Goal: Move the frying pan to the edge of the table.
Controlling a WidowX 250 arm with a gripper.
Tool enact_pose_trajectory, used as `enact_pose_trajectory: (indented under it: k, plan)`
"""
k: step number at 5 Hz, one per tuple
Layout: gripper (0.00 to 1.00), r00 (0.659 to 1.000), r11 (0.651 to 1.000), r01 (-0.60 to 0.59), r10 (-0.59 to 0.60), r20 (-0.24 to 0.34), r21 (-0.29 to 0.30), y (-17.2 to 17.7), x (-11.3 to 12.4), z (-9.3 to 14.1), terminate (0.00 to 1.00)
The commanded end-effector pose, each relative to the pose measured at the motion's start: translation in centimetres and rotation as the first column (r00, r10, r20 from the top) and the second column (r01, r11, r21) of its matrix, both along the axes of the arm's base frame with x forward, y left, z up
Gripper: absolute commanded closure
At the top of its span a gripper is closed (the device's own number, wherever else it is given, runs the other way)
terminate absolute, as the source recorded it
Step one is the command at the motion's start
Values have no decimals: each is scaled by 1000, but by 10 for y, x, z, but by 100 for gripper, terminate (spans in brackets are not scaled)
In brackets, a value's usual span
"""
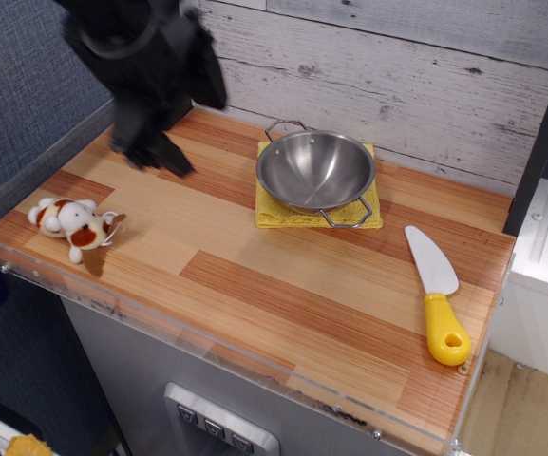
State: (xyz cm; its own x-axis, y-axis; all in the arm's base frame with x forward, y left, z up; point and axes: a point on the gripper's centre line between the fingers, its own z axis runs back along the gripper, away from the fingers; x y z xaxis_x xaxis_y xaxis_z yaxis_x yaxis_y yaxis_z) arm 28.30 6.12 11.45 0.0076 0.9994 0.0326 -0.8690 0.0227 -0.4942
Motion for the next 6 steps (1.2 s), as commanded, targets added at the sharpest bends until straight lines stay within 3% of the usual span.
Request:
enact_pose_trajectory:
  k: [1, 4, 6]
  plan:
    - [0, 998, 999, -1, 3, 58, -36, -19, 19, -24, 0]
    - [0, 998, 997, 60, -61, -29, -40, -27, 58, -62, 0]
    - [0, 992, 994, 110, -111, -60, -16, -38, 67, -78, 0]
